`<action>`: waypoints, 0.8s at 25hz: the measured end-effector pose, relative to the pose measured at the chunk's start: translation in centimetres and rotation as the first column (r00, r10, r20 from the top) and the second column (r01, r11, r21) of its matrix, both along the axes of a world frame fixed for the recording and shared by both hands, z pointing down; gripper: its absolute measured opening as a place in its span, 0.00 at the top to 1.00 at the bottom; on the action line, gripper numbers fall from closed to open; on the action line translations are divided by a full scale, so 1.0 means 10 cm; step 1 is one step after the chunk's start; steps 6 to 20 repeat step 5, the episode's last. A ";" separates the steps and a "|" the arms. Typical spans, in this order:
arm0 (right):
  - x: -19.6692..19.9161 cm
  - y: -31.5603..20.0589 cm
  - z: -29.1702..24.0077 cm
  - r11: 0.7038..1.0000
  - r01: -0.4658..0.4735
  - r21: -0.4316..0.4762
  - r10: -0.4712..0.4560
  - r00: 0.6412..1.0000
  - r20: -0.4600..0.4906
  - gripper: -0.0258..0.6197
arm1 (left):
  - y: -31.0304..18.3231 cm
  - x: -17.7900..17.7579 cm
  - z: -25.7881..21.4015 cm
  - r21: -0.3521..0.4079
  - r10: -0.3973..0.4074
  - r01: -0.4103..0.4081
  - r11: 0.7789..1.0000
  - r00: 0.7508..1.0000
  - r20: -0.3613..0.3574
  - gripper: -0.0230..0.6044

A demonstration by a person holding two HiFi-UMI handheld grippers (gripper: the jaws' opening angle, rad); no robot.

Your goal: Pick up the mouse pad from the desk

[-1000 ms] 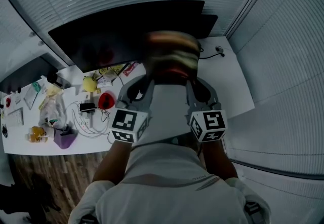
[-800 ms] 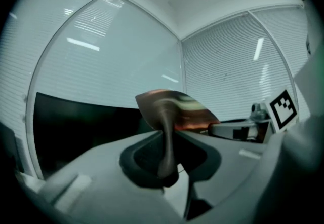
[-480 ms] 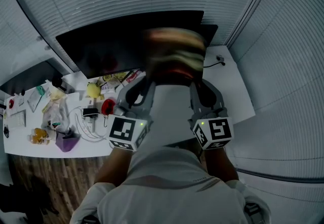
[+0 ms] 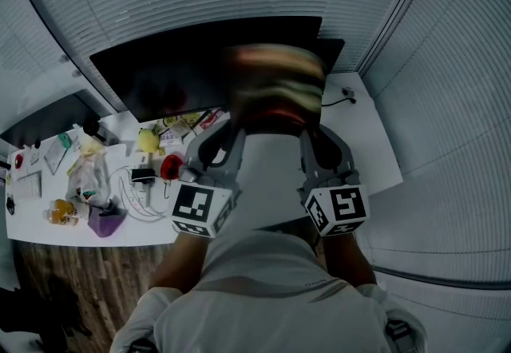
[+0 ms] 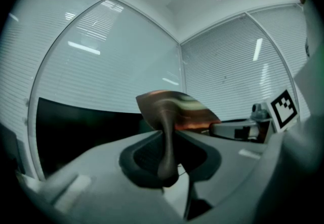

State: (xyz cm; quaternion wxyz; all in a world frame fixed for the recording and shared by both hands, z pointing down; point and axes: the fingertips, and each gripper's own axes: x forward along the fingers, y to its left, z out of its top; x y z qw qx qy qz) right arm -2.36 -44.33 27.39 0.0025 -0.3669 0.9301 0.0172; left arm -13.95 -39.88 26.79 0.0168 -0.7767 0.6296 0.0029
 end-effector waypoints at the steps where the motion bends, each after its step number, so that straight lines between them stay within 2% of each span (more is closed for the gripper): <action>1: 0.00 0.00 0.01 1.000 0.000 -0.001 0.000 1.000 -0.001 0.89 | 0.00 0.00 0.00 -0.001 0.001 -0.001 1.000 1.000 -0.001 0.85; 20: 0.02 0.00 0.04 1.000 -0.002 -0.007 0.001 1.000 -0.004 0.89 | 0.01 0.02 0.03 -0.004 0.003 -0.003 1.000 1.000 -0.002 0.85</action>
